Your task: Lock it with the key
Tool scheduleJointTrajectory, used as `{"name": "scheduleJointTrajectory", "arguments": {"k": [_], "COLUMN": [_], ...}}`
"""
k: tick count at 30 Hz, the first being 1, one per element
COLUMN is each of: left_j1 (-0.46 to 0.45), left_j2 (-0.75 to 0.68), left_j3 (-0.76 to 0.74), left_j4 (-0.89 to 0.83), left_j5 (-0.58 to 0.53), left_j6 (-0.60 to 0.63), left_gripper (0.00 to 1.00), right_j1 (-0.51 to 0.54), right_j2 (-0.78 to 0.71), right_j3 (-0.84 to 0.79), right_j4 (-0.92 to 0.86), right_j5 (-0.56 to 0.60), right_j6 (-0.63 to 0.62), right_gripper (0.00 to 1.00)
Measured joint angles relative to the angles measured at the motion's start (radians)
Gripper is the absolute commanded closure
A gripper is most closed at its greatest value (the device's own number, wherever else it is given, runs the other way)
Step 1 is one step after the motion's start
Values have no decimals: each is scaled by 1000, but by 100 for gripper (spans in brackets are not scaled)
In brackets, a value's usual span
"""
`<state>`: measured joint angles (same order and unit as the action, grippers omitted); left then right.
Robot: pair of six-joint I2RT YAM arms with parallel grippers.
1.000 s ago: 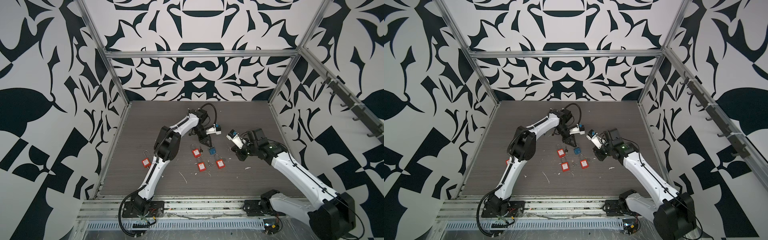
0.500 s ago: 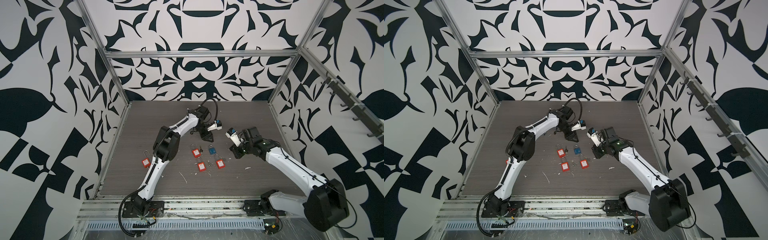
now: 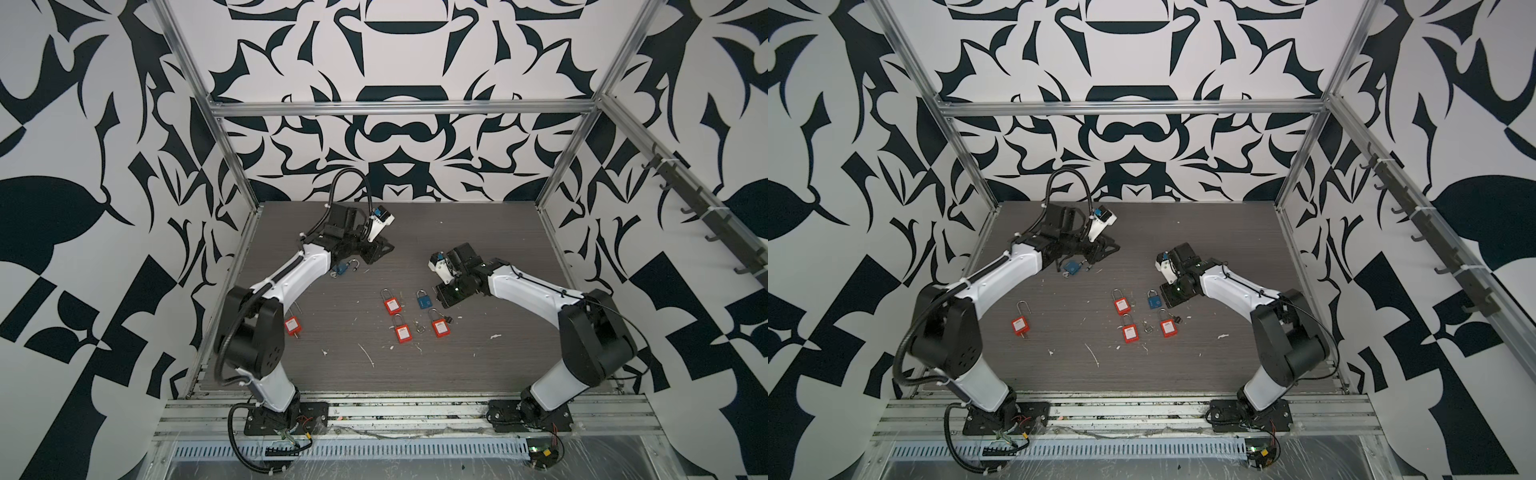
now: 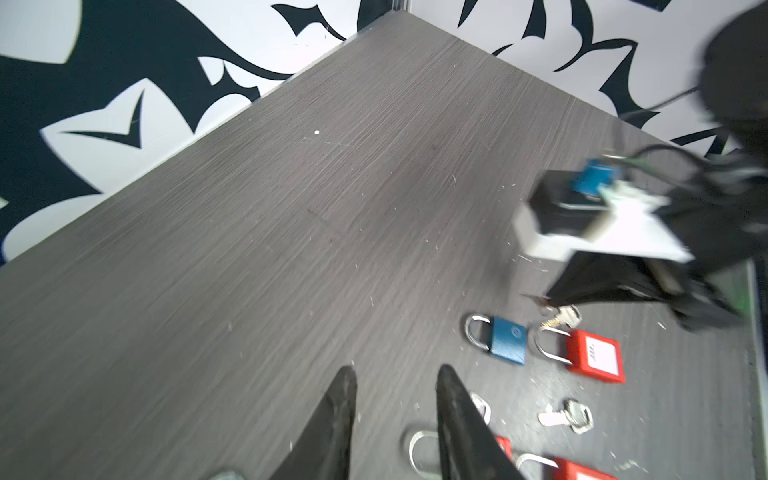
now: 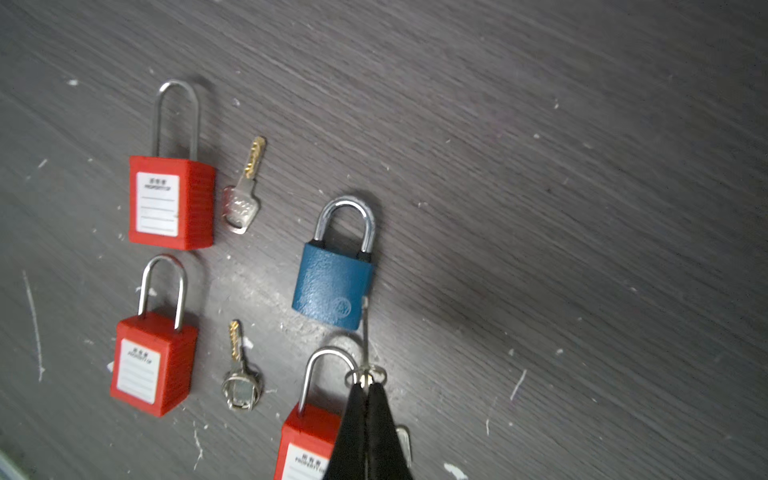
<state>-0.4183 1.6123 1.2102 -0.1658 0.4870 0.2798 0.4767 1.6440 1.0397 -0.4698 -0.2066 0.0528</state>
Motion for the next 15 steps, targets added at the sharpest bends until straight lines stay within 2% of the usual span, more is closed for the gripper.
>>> {"name": "scheduleJointTrajectory", "arguments": {"k": [2,5,8,11,13,15], "left_j1": [-1,-2,-2,-2,-2,-2], "left_j2": [-78,-192,-307,-400,-437,-455], "left_j3": [-103,-242,-355,-416,-429,-433], "left_j4": [53,133,213,261,283,298], "left_j5": [-27,-89,-156,-219,-242,-265], "left_j6": [-18,-54,-92,-121,-129,-144], "left_gripper": [54,38,31,19,12,0], "right_j1": [0,0,0,0,1,3], "right_j2": [29,77,122,151,158,169], "right_j3": [8,24,37,44,58,70], "right_j4": [7,23,37,51,50,49], "right_j5": [6,13,18,22,28,34], "right_j6": [19,48,73,88,95,100], "right_gripper": [100,100,100,100,95,90]}}
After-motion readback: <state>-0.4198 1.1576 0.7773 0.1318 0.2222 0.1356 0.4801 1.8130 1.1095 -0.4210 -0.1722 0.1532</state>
